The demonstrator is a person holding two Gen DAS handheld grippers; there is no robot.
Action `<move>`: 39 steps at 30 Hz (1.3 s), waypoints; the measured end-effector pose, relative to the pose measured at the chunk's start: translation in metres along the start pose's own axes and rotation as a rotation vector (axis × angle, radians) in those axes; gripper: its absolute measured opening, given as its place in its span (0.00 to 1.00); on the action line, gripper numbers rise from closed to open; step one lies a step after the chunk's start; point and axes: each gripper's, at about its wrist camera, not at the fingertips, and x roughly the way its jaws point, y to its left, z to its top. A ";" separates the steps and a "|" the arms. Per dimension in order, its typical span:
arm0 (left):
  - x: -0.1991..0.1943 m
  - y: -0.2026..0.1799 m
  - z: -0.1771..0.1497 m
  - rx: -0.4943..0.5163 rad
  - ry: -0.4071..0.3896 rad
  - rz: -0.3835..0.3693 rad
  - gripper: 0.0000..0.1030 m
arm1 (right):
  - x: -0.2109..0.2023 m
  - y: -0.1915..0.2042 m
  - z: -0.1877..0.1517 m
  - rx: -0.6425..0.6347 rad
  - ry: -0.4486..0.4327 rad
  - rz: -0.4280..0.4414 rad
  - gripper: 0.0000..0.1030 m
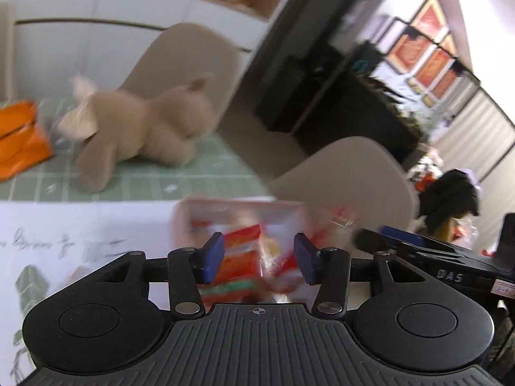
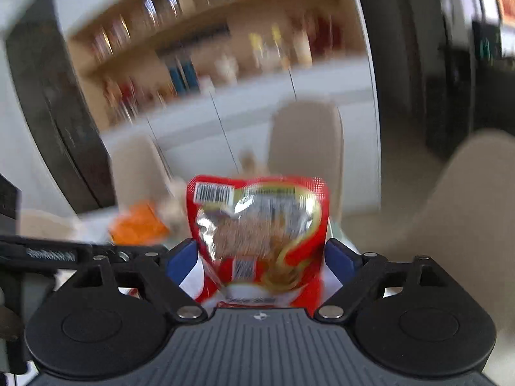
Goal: Organize snacks
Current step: 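Drop the spicy-strip packet and red jerky bag into the pink box with both grippers, then grasp the blue snack packet with the right gripper and set it down before the left gripper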
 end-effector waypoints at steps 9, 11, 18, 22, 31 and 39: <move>0.046 0.079 -0.030 -0.022 0.060 0.261 0.51 | 0.036 -0.022 -0.078 0.026 0.138 -0.028 0.82; 0.058 0.076 -0.038 0.038 0.084 0.274 0.49 | 0.032 -0.014 -0.097 -0.014 0.146 -0.032 0.82; 0.051 0.056 -0.082 0.220 0.135 0.274 0.39 | 0.005 0.027 -0.172 -0.193 0.188 -0.031 0.82; 0.024 0.045 -0.118 0.240 0.176 0.184 0.39 | 0.002 0.052 -0.206 -0.288 0.225 -0.008 0.82; -0.053 0.062 -0.175 -0.022 0.145 0.266 0.39 | 0.002 0.088 -0.223 -0.375 0.232 0.063 0.82; -0.105 0.061 -0.188 -0.039 0.139 0.448 0.39 | 0.033 0.153 -0.185 -0.559 0.138 0.181 0.82</move>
